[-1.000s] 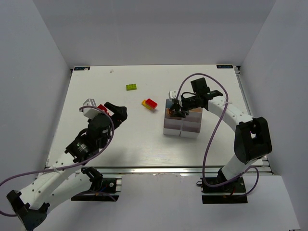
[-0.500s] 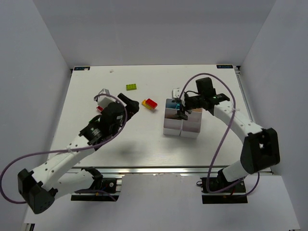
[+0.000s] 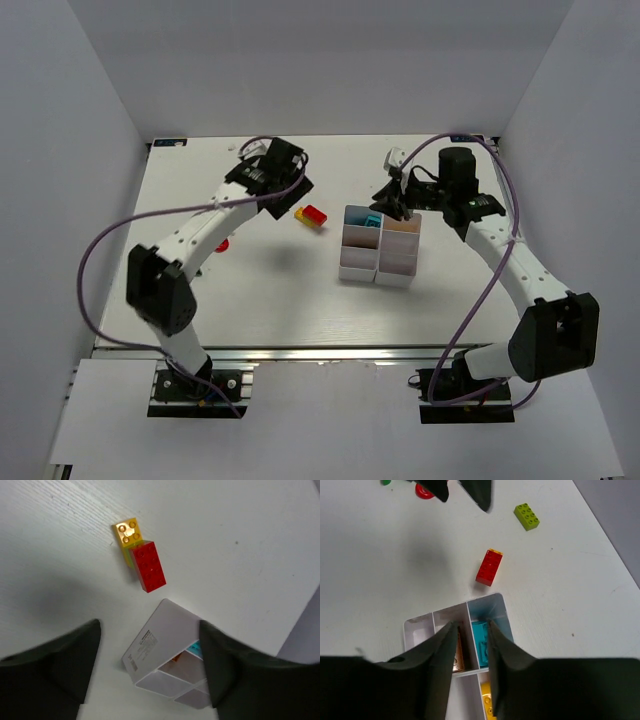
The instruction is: Sort the legos into containers by color
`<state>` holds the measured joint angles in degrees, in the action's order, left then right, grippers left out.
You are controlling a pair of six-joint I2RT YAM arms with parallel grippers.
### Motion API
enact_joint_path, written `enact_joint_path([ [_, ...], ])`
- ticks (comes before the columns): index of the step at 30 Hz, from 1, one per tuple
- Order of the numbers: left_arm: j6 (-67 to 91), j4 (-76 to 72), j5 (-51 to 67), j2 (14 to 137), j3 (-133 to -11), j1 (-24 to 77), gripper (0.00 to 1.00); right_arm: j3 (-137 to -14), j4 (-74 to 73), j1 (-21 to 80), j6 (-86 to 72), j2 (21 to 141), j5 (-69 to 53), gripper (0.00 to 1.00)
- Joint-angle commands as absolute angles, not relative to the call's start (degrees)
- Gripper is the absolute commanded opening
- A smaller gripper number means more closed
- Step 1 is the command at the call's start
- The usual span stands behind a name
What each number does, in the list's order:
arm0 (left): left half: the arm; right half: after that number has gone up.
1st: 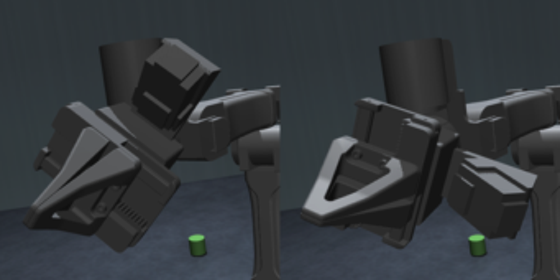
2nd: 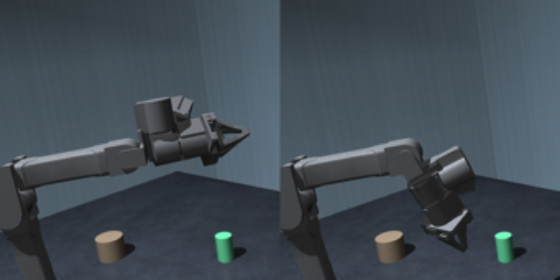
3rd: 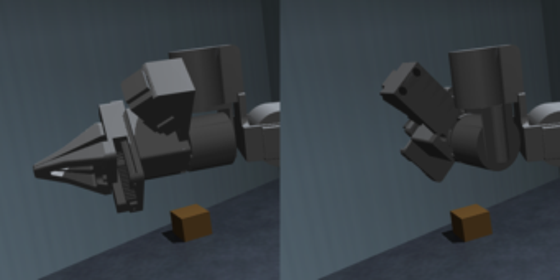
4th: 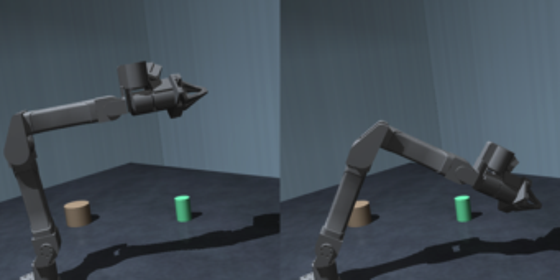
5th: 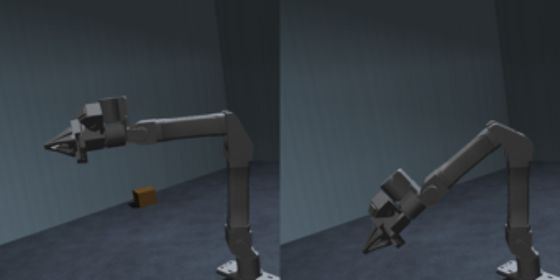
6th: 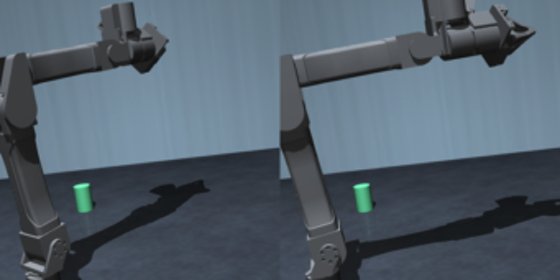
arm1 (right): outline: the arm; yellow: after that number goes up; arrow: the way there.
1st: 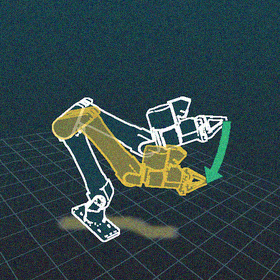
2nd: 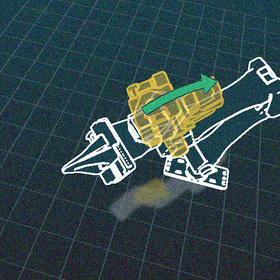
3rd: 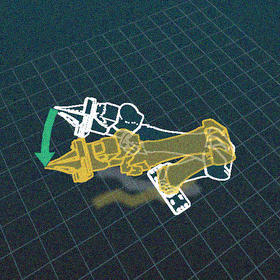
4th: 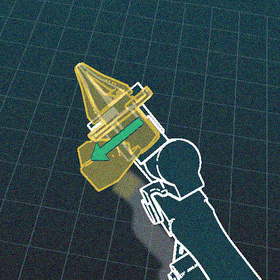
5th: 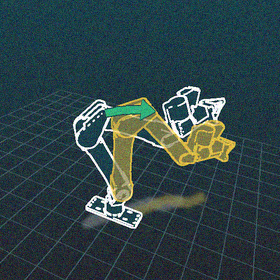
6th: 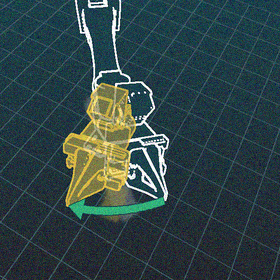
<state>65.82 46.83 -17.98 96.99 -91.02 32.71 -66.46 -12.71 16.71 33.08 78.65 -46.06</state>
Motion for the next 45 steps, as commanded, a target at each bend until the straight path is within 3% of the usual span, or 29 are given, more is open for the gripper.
enact_joint_path([
  [1,63.99,57.22,-12.67,103.26,-97.72,32.08,0.96,-64.43,-10.64,16.44,28.74,75.68,-47.9,0.39],
  [12,64.42,50.89,-7.39,112.41,-101.16,30.41,0.98,-62.76,-8.26,13.98,25.58,74.18,-47.02,0.43],
  [34,63.02,56.25,-11.07,128.23,-115.84,30.06,0.85,-60.73,-6.5,12.39,23.03,74.36,-48.08,0.43],
  [40,62.93,56.34,-12.3,130.43,-116.54,29.88,0.78,-60.21,-6.33,12.39,23.03,74.0,-47.9,0.43],
  [45,62.84,55.9,-13.27,131.13,-117.33,29.71,0.65,-60.03,-6.5,12.3,22.94,74.0,-47.99,0.43],
])
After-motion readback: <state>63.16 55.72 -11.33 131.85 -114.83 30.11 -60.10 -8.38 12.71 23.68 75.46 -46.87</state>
